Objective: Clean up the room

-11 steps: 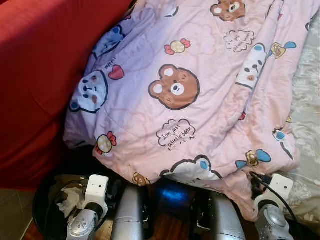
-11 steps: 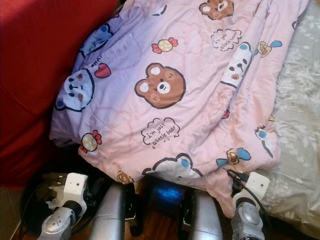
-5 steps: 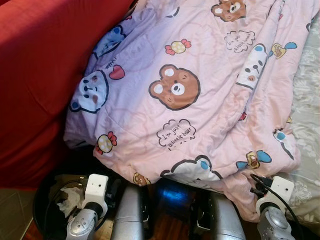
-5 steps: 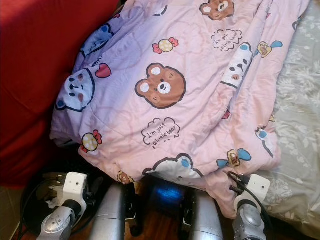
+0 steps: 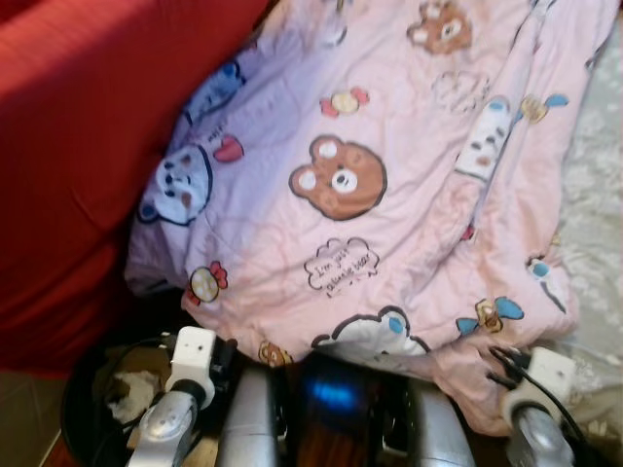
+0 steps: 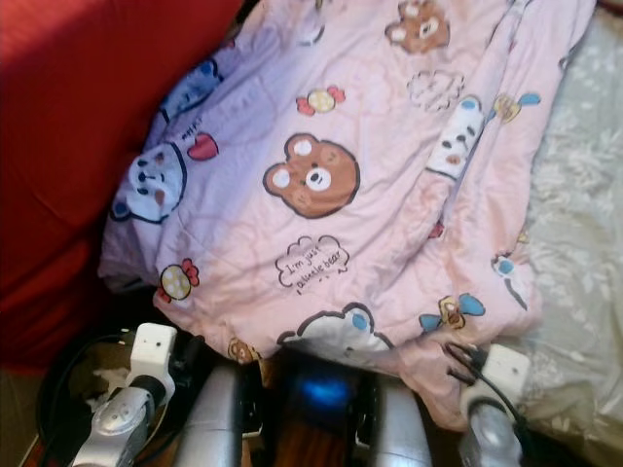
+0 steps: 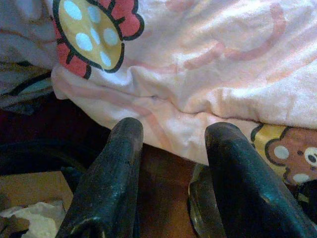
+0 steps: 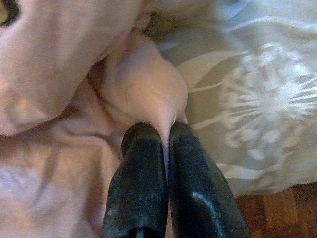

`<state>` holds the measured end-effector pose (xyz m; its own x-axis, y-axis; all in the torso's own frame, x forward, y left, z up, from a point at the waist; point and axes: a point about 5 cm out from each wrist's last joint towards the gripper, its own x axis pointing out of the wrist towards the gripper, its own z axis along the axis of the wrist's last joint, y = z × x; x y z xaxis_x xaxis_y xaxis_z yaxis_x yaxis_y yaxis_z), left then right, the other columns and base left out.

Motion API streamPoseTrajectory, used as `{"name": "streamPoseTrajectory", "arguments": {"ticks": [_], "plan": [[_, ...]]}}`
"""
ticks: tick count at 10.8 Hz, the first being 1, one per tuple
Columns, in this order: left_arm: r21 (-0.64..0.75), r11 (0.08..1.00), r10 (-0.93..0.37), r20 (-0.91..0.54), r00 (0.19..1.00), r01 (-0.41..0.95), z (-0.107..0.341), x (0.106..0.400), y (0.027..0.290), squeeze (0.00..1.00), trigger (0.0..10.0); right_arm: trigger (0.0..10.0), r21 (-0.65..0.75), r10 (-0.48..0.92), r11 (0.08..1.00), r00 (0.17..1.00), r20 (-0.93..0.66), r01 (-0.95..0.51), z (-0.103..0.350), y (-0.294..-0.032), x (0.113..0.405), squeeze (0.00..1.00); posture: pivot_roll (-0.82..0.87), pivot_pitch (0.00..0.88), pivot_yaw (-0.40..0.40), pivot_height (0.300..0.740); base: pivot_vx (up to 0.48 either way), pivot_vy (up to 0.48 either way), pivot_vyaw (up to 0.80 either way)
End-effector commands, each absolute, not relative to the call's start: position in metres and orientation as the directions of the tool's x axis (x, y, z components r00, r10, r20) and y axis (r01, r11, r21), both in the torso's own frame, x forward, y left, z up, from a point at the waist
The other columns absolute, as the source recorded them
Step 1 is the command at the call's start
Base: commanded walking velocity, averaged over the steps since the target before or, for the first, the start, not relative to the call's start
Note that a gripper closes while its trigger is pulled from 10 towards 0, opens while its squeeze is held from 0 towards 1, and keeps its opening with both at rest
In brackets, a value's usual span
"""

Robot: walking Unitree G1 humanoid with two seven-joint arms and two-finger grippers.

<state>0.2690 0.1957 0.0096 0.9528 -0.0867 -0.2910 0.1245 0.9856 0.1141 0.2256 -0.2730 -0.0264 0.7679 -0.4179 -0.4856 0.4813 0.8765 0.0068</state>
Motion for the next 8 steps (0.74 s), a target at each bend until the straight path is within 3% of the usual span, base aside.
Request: {"name": "streamPoseTrajectory", "arguments": {"ticks": [1,5,7,8], "plan": [[0.120,0.986,-0.069,-0.353,0.933,0.118,-0.004,0.259,0.200,0.00,10.0,0.0,-0.017,-0.424,0.870,0.728,-0.538,0.493,-0.042,-0.273,0.201,0.00,0.13,0.231,0.029,0.635,0.000,0.000,0.00],[0.121,0.985,-0.068,-0.391,0.918,0.125,-0.010,0.263,0.197,0.00,10.0,0.0,0.003,-0.307,0.898,0.631,-0.713,0.440,-0.085,-0.233,0.136,0.00,0.10,0.200,0.031,0.635,0.000,0.000,0.00],[0.116,0.985,-0.073,-0.395,0.916,0.129,-0.012,0.263,0.194,0.00,10.0,0.0,0.001,-0.239,0.928,0.594,-0.769,0.374,-0.092,-0.224,0.131,0.00,0.09,0.193,0.024,0.635,0.000,0.000,0.00],[0.115,0.985,-0.073,-0.394,0.916,0.128,-0.012,0.264,0.193,0.00,10.0,9.2,-0.010,-0.246,0.930,0.603,-0.759,0.366,-0.089,-0.227,0.136,0.00,0.10,0.193,0.022,0.635,0.000,0.000,0.00]]}}
